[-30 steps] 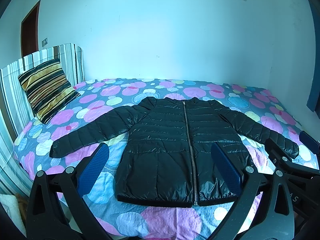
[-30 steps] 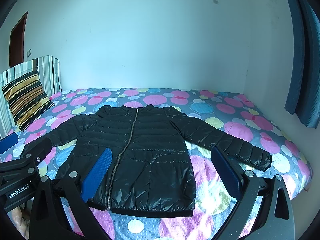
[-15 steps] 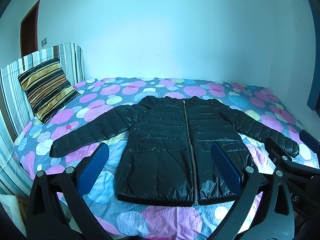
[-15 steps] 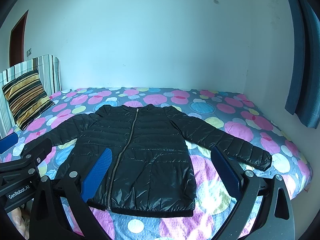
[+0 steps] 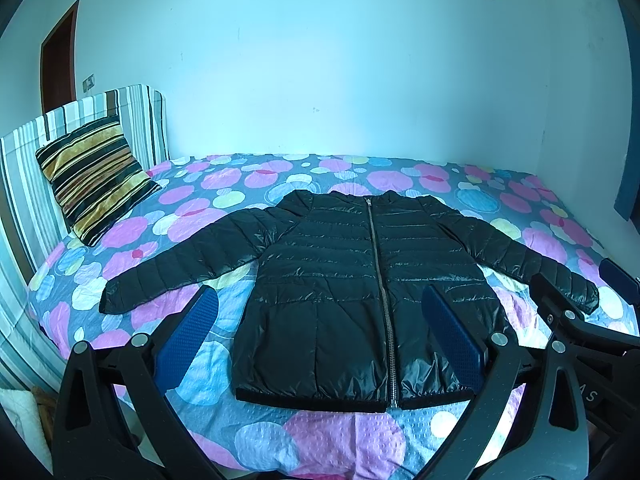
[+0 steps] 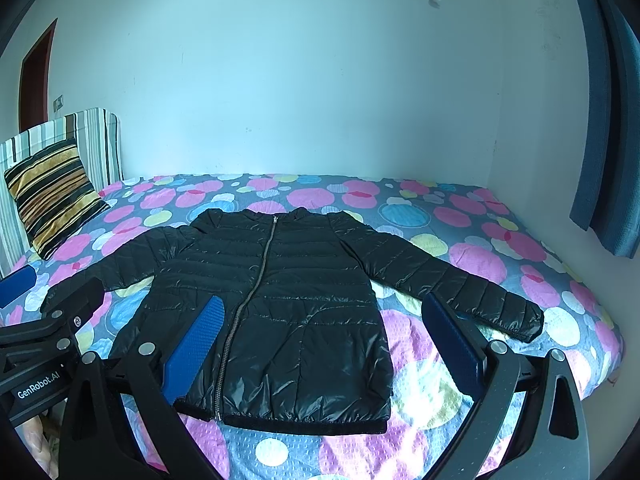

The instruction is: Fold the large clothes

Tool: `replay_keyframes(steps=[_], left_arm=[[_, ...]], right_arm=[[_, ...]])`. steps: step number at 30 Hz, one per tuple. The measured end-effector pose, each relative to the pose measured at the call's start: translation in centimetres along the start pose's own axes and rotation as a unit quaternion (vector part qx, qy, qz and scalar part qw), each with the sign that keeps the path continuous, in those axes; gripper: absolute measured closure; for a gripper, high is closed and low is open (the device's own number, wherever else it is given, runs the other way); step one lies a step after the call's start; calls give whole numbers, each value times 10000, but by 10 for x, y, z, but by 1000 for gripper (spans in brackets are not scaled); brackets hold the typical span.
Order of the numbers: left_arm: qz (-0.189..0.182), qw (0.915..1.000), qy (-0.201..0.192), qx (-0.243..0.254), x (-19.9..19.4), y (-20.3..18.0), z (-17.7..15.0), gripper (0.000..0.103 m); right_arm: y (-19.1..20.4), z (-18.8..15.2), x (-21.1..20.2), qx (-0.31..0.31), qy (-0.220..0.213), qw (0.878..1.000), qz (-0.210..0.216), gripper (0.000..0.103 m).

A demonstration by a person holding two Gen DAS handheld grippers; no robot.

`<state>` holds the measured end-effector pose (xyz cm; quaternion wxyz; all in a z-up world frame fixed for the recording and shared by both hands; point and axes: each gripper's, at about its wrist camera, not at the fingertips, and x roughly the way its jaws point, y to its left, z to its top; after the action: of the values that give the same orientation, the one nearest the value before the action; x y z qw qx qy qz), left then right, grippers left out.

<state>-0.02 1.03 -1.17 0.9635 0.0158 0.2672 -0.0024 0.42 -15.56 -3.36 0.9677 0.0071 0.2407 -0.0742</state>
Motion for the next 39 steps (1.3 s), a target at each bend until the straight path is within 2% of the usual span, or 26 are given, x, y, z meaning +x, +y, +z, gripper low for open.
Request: replay_keyframes(steps=[22, 39], left_arm=[[-6, 10000, 43, 3, 2, 3, -5, 2], [11, 9997, 244, 7, 18, 2, -1, 2]], right_arm=[[1, -1, 2, -3, 22, 10000, 2, 5], [4, -4, 14, -65, 200, 9998, 2, 5]])
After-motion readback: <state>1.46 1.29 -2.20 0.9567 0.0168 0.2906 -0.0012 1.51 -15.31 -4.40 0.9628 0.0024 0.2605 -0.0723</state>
